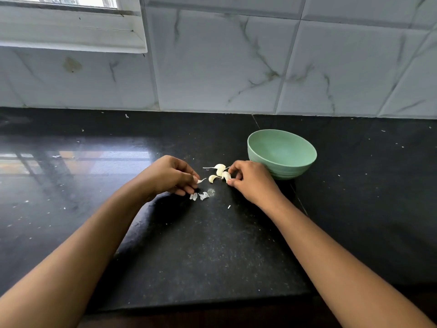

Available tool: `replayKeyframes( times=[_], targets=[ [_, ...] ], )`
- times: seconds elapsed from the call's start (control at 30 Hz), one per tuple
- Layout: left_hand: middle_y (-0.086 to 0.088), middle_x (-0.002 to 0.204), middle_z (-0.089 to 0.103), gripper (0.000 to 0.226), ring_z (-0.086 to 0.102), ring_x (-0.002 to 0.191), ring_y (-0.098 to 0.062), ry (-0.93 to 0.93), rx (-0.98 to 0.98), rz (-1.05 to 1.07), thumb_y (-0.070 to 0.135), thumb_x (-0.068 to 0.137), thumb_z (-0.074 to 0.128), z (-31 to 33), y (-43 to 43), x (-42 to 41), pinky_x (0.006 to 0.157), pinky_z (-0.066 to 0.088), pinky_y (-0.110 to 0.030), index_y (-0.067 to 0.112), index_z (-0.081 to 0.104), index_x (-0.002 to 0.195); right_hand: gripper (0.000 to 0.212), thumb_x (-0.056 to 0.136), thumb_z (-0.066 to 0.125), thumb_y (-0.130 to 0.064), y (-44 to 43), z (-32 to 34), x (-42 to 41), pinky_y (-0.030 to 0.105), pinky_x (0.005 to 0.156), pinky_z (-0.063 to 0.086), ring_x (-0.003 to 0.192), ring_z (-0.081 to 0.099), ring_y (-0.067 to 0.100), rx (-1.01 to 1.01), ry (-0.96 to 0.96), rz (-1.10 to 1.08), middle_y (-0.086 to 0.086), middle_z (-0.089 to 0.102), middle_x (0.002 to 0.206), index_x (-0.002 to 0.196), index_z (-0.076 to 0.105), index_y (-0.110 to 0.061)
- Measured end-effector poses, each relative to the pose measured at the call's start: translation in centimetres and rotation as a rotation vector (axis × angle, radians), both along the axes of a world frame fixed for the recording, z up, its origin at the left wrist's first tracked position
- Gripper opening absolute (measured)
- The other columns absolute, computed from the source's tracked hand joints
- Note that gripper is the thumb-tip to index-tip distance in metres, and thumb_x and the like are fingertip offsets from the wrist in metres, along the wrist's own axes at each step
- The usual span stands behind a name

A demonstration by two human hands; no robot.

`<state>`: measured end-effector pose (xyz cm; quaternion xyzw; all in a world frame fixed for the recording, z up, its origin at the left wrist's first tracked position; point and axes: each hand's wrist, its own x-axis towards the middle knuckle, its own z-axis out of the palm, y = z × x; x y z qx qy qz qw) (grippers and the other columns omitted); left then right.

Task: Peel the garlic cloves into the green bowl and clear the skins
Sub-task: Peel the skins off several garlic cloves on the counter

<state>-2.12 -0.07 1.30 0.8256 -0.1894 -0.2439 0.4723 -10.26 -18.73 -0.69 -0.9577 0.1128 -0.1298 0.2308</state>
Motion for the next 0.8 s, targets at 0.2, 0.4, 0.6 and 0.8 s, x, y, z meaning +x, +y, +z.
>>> replayKeyframes(
  times=[0.2,0.4,0.6,0.8],
  targets=[
    [-0.006,0.077,0.074,0.007,0.069,0.060,-0.009,0.056,0.037,-0.117,0.006,0.087,0.064,0.3,-0.1,-0.7,0.051,0.052,-0.017,0.005,0.070,0.090,0.024,0.088,0.055,-0.005,-0.3,-0.4,-0.7,0.029,0.077,0.041,0.091,0.060,0.024,-0.030,-0.159,0.039,0.007,0.064,0.098,0.109,0.065,-0.013],
    [-0.005,0.074,0.071,0.012,0.065,0.053,-0.008,0.013,0.016,-0.037,0.002,0.088,0.059,0.4,0.0,-0.3,0.045,0.047,-0.016,0.010,0.067,0.085,0.035,0.092,0.049,-0.008,-0.3,-1.1,-0.2,0.039,0.082,0.046,0.096,0.057,0.026,-0.101,-0.054,0.124,0.007,0.055,0.105,0.120,0.063,-0.021],
    [-0.006,0.082,0.074,0.004,0.066,0.058,-0.009,0.018,0.013,-0.091,0.009,0.086,0.067,0.5,0.1,-0.4,0.046,0.047,-0.017,0.013,0.068,0.088,0.029,0.089,0.051,0.000,-0.8,-1.1,-0.7,0.038,0.081,0.045,0.090,0.059,0.024,-0.036,-0.215,0.072,0.008,0.061,0.095,0.109,0.068,-0.013],
    [-0.006,0.081,0.075,0.006,0.070,0.065,-0.010,0.053,0.003,-0.056,0.009,0.086,0.067,0.4,0.2,0.0,0.052,0.052,-0.018,0.008,0.068,0.092,0.031,0.086,0.050,-0.003,0.6,-0.4,-1.5,0.038,0.082,0.048,0.098,0.059,0.021,-0.095,-0.036,0.248,0.000,0.062,0.105,0.101,0.071,-0.019]
  ],
)
